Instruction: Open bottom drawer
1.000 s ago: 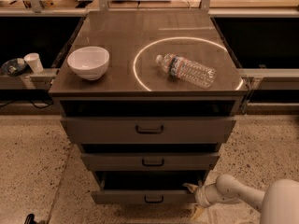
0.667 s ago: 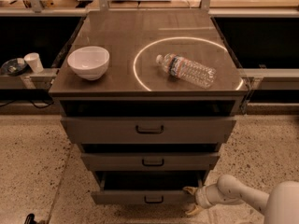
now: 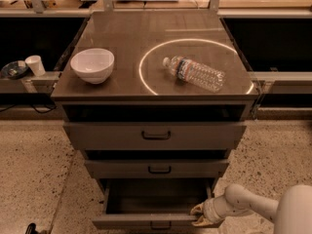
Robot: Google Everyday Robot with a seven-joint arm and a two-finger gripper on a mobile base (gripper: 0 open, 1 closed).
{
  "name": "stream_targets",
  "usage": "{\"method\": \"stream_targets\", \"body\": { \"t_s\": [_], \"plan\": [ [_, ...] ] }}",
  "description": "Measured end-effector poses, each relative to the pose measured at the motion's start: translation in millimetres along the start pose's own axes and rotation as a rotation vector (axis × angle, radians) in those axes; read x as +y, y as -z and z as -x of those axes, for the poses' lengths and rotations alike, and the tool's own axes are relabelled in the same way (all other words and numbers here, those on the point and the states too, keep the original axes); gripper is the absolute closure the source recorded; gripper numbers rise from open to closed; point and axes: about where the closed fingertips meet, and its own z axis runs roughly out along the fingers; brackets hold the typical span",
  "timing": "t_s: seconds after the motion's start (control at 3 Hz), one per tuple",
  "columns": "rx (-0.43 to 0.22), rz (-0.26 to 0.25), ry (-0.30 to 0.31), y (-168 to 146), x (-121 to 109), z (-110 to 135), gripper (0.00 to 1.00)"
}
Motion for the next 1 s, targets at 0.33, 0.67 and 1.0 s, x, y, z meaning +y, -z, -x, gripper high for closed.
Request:
{"method": "stream_targets", "body": {
  "t_s": [0.33,0.67,1.0],
  "plan": [
    [-0.004,0.014,0.002,0.8,5.7,2.8,0.63],
    [-0.018,0.043,0.008,-1.2,18.3,8.3,0.55],
    [-0.039,0.077,0.029,-3.6,34.4,20.3,0.38]
  ]
}}
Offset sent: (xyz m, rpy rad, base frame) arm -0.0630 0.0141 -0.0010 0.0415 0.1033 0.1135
